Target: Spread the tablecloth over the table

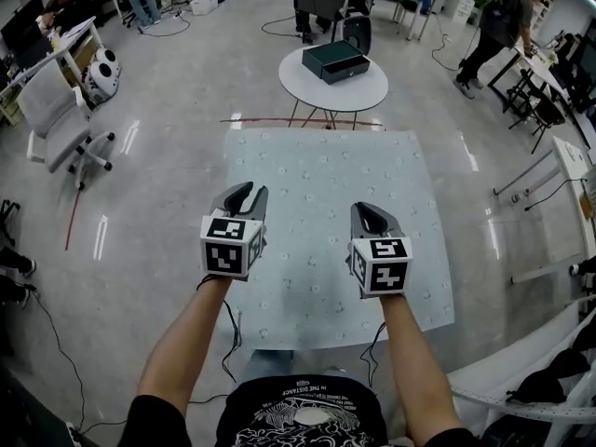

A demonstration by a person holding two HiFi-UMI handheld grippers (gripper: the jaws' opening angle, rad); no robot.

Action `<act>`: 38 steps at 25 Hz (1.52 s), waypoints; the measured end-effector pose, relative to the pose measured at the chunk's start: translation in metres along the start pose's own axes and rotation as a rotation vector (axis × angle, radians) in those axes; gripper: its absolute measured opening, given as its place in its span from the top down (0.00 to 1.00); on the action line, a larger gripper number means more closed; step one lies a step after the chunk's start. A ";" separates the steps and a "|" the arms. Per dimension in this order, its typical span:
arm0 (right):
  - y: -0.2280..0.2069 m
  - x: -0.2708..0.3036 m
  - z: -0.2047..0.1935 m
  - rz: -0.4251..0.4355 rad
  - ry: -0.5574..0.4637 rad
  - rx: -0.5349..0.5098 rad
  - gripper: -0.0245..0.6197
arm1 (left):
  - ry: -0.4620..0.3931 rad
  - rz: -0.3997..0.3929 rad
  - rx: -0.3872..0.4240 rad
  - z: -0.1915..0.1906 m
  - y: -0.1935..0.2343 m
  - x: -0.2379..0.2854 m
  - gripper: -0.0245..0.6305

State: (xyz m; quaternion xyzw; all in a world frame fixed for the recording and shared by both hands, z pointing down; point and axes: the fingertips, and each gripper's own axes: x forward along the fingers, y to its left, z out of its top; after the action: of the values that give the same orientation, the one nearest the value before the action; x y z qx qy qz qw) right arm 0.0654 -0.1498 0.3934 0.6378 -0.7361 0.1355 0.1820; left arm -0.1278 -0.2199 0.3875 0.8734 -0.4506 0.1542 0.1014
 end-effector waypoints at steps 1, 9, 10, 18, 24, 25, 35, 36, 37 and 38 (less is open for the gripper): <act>-0.005 -0.008 -0.002 0.006 -0.008 0.000 0.93 | -0.005 0.008 0.004 0.001 -0.009 -0.004 0.80; -0.053 -0.080 -0.015 0.038 -0.060 0.015 0.95 | -0.033 0.041 0.002 0.005 -0.099 -0.039 0.83; -0.059 -0.089 -0.017 0.042 -0.065 0.013 0.95 | -0.032 0.043 0.003 0.003 -0.111 -0.043 0.83; -0.086 -0.161 -0.026 0.090 -0.105 -0.019 0.95 | -0.066 0.061 0.037 0.013 -0.194 -0.090 0.85; -0.096 -0.208 -0.027 0.115 -0.135 -0.033 0.95 | -0.104 0.071 0.042 0.023 -0.237 -0.122 0.92; -0.097 -0.214 -0.027 0.117 -0.139 -0.033 0.95 | -0.102 0.073 0.046 0.024 -0.242 -0.126 0.93; -0.083 -0.247 -0.015 0.131 -0.157 -0.072 0.95 | -0.064 0.038 0.094 0.026 -0.260 -0.150 0.96; -0.081 -0.247 -0.013 0.127 -0.156 -0.076 0.95 | -0.062 0.034 0.102 0.026 -0.258 -0.151 0.96; -0.078 -0.247 -0.012 0.123 -0.152 -0.080 0.95 | -0.057 0.029 0.107 0.025 -0.257 -0.152 0.96; -0.075 -0.247 -0.012 0.119 -0.147 -0.085 0.95 | -0.051 0.024 0.110 0.024 -0.255 -0.154 0.96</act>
State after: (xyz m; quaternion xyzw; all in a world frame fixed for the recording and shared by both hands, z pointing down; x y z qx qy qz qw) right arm 0.1706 0.0642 0.2925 0.5929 -0.7890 0.0676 0.1459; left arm 0.0011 0.0350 0.3001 0.8758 -0.4544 0.1578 0.0397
